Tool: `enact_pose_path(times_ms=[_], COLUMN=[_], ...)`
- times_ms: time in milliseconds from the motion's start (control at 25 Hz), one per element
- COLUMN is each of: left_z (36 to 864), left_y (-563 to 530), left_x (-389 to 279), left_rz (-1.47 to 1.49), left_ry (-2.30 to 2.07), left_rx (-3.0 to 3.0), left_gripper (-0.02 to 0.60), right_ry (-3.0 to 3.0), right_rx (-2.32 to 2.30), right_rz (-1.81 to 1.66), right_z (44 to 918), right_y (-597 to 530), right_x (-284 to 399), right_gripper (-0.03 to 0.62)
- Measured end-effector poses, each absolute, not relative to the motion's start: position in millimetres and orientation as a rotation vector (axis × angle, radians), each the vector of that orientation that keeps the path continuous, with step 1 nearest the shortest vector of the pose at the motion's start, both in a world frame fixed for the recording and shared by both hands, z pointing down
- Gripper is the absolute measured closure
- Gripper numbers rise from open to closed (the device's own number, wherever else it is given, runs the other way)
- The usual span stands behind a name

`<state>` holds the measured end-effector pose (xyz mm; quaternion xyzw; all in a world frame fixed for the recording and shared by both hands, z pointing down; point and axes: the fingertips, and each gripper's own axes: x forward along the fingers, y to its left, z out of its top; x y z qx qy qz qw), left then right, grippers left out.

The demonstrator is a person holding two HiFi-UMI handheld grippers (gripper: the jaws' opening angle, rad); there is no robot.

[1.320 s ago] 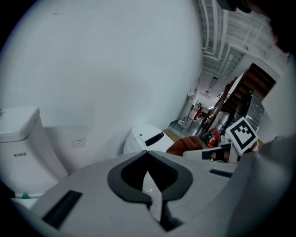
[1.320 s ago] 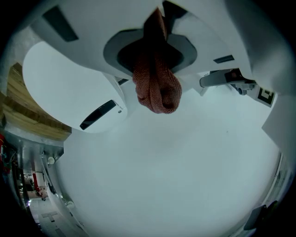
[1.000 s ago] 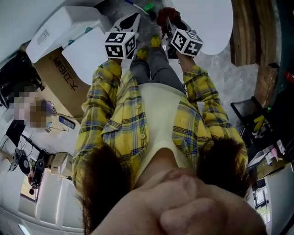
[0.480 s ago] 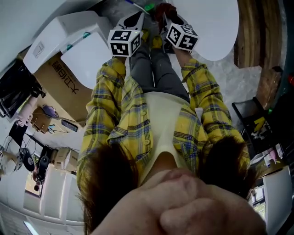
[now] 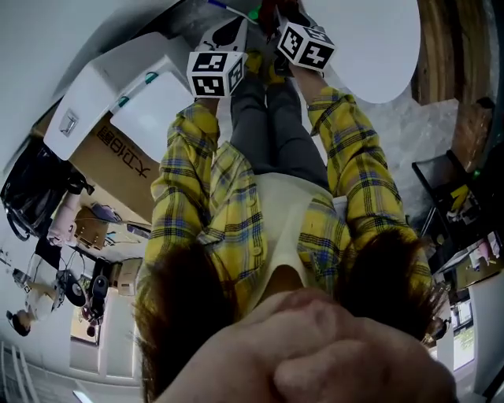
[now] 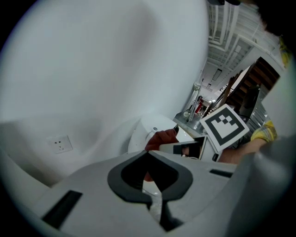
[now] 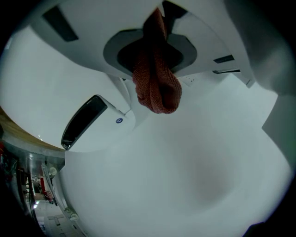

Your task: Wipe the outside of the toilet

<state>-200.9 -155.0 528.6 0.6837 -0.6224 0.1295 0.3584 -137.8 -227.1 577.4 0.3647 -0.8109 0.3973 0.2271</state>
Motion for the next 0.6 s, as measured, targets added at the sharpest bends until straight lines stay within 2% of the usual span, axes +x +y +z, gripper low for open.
enact_pose_path(times_ms=[600], left_z=[567], left_y=[-171], left_x=[-230], left_rz=[0.329], left_ry=[-1.578], left_rx=[1.776], left_gripper=[0.574], right_ry=[-2.118], right_rx=[1.25], right_rz=[1.151], right_z=[620], right_y=[-288], right_x=[-169], right_gripper=[0.512])
